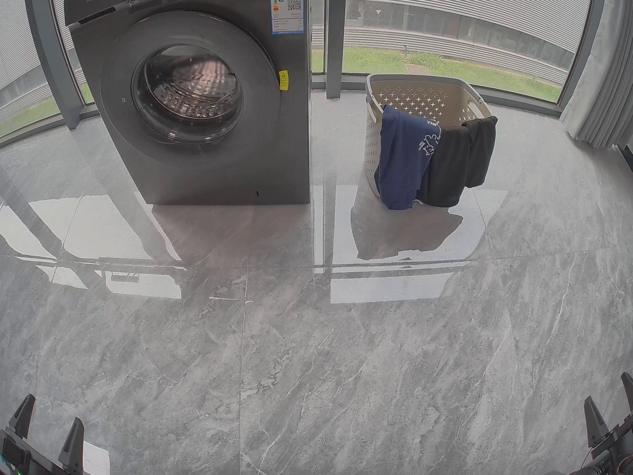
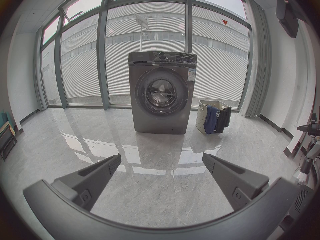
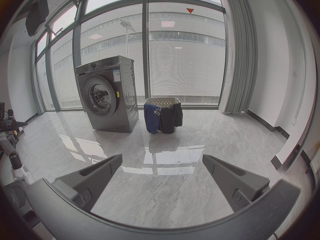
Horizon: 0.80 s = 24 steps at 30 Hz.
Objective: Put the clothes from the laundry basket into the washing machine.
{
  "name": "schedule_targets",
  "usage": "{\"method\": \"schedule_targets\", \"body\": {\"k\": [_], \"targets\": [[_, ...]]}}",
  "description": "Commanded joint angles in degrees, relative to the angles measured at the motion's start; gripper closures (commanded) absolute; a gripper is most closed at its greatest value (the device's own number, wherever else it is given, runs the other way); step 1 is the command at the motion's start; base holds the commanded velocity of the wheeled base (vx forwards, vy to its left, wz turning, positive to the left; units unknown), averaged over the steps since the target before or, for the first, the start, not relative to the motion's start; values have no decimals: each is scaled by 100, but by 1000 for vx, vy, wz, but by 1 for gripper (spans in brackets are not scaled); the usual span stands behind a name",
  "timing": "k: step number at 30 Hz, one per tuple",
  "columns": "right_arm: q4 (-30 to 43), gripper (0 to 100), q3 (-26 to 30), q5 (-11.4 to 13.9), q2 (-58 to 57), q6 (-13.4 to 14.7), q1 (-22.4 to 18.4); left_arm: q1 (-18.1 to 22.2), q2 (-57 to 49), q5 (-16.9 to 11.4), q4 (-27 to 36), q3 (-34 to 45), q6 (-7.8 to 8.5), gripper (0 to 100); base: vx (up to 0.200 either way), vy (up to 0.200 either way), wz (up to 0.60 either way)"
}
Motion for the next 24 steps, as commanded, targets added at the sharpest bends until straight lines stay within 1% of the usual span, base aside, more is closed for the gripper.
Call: {"method": "schedule_targets", "body": {"k": [1, 5, 15, 17, 20, 24], "targets": [[-4, 0, 101, 2, -93, 0, 0, -2, -77, 6, -1, 92, 0, 0, 0, 0, 0], [-4, 0, 92, -7, -93, 9, 9, -2, -77, 6, -1, 84, -9, 0, 0, 0, 0], [5, 0, 101, -7, -93, 9, 9, -2, -77, 6, -1, 84, -9, 0, 200, 0, 0], [5, 0, 92, -7, -93, 9, 9, -2, -77, 6, -1, 84, 18, 0, 200, 0, 0], [5, 0, 101, -7, -93, 9, 9, -2, -77, -38, -1, 84, 114, 0, 200, 0, 0], [5, 0, 101, -7, -93, 9, 9, -2, -77, -56, -1, 92, 88, 0, 0, 0, 0]]}}
